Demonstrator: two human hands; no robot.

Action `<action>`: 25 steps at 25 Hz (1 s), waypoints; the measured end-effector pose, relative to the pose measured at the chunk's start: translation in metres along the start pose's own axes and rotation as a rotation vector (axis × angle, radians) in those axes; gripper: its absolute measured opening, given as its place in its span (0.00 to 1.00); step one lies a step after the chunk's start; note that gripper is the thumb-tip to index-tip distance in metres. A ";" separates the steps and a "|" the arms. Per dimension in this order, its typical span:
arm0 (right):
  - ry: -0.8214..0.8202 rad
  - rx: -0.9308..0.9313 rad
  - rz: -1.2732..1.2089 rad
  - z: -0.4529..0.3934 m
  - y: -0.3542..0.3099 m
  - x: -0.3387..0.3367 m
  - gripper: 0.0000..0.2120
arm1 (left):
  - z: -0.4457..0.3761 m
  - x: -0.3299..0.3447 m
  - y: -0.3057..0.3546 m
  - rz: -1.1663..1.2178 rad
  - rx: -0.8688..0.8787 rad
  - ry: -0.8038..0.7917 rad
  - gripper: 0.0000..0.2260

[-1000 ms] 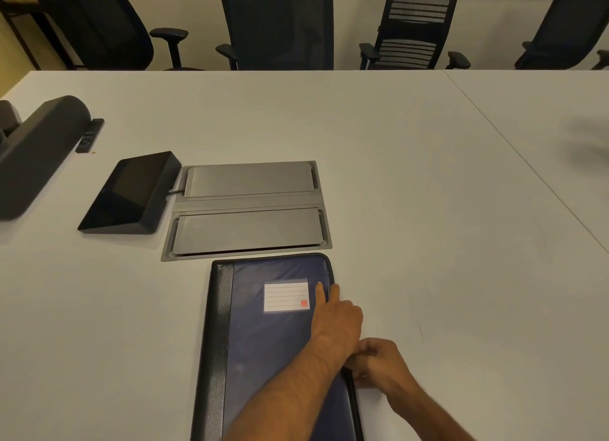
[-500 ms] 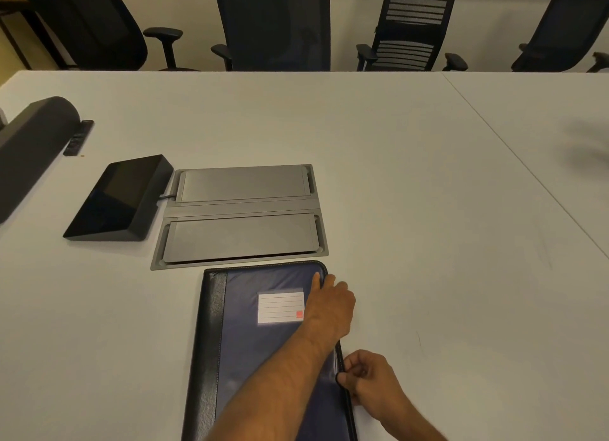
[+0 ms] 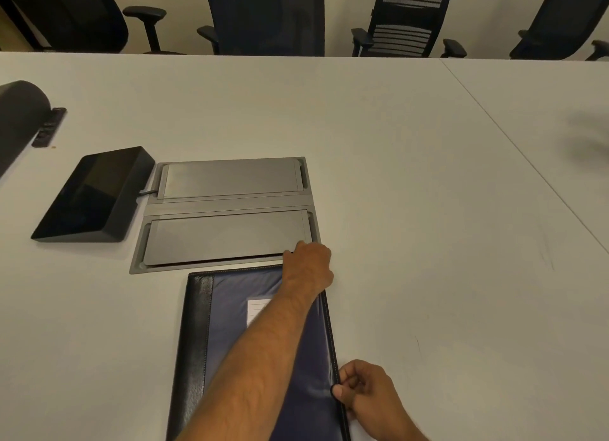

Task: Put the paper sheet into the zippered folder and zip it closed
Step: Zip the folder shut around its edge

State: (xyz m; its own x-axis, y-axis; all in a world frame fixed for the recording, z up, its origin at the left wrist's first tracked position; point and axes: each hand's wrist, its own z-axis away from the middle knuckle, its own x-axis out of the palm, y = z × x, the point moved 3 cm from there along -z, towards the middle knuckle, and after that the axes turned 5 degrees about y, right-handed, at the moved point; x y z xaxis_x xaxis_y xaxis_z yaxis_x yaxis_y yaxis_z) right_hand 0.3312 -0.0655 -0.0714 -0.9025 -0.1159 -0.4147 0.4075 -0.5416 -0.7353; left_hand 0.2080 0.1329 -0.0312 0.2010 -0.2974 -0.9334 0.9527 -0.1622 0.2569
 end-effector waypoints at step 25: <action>0.149 0.009 -0.159 -0.098 -0.093 0.005 0.06 | -0.025 0.008 -0.042 0.508 -0.433 0.096 0.07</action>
State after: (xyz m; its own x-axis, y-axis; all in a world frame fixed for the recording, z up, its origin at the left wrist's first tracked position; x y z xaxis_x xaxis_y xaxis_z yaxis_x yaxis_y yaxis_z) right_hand 0.3021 0.0655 -0.0579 -0.9244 0.0955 -0.3692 0.2600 -0.5504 -0.7934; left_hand 0.1754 0.1605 -0.0553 0.6486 -0.1493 -0.7464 0.7359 0.3735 0.5648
